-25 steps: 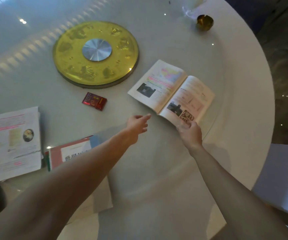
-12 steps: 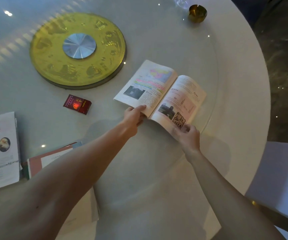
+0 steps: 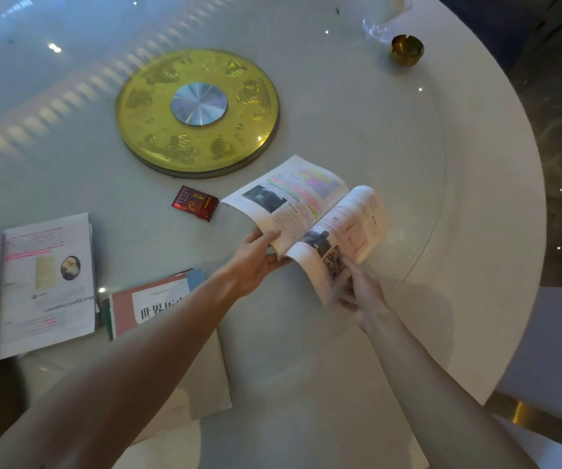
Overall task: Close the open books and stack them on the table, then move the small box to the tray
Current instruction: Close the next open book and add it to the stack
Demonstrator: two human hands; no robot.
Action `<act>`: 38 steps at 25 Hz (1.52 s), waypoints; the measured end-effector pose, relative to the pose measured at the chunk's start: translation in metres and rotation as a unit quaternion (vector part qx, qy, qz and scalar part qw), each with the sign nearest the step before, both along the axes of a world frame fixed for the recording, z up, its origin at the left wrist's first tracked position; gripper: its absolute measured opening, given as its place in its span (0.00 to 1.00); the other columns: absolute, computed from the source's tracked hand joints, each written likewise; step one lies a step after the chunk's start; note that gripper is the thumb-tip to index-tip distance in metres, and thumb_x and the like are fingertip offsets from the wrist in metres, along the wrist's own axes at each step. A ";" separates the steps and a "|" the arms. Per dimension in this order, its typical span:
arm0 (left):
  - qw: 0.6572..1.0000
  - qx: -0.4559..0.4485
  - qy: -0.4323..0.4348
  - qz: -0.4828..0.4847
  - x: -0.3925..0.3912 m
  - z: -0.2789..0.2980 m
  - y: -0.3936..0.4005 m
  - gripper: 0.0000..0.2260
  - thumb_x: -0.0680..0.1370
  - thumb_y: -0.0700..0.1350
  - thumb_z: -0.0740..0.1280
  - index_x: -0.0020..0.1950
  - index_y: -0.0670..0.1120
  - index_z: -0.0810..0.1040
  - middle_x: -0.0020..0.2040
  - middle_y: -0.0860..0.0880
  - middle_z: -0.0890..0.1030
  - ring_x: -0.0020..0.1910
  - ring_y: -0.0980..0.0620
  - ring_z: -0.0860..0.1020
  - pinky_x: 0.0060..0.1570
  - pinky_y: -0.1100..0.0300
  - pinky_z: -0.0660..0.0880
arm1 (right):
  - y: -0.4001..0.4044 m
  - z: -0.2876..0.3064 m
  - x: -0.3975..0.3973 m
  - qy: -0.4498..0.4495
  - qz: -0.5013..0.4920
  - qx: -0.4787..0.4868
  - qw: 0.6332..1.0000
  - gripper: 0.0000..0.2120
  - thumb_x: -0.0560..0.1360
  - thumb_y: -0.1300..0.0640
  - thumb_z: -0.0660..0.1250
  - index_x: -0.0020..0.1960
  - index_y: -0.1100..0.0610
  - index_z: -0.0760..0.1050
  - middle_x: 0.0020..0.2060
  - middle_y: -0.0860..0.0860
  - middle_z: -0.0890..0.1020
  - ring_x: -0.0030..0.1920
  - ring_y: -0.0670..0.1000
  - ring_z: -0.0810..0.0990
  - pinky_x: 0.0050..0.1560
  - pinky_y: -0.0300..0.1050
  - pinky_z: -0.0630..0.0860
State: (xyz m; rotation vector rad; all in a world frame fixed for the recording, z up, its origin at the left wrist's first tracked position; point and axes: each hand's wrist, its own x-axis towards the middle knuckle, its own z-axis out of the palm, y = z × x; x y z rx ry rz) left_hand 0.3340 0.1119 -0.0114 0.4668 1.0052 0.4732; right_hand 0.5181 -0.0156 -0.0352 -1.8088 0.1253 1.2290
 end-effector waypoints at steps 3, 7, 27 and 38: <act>0.997 0.043 0.035 -0.049 -0.025 0.005 -0.013 0.15 0.80 0.41 0.69 0.67 0.47 0.77 0.56 0.47 0.84 0.49 0.48 0.83 0.48 0.56 0.79 | -0.007 0.002 -0.018 0.050 -0.065 0.050 0.995 0.13 0.75 0.55 0.75 0.59 0.57 0.83 0.47 0.54 0.88 0.40 0.51 0.86 0.41 0.47 0.82; 0.978 0.116 0.115 -0.127 -0.049 0.010 -0.034 0.11 0.75 0.40 0.74 0.57 0.46 0.82 0.49 0.51 0.85 0.49 0.53 0.79 0.47 0.60 0.71 | -0.026 0.002 -0.036 0.063 -0.064 0.078 0.993 0.20 0.76 0.64 0.73 0.67 0.62 0.78 0.50 0.57 0.88 0.39 0.51 0.88 0.39 0.49 0.85; 0.949 0.150 0.209 -0.183 -0.128 0.018 -0.098 0.23 0.76 0.32 0.71 0.67 0.48 0.71 0.57 0.39 0.81 0.47 0.51 0.83 0.39 0.64 0.79 | -0.080 0.029 -0.093 -0.020 0.063 0.089 0.994 0.09 0.81 0.61 0.68 0.60 0.59 0.81 0.54 0.60 0.89 0.46 0.56 0.90 0.45 0.53 0.85; 0.971 0.104 0.205 -0.062 -0.254 0.029 -0.119 0.18 0.74 0.28 0.67 0.61 0.43 0.73 0.54 0.40 0.82 0.53 0.42 0.84 0.46 0.52 0.83 | -0.032 0.031 -0.185 -0.062 0.254 0.060 0.963 0.07 0.80 0.61 0.68 0.56 0.62 0.83 0.47 0.59 0.89 0.38 0.52 0.87 0.33 0.43 0.80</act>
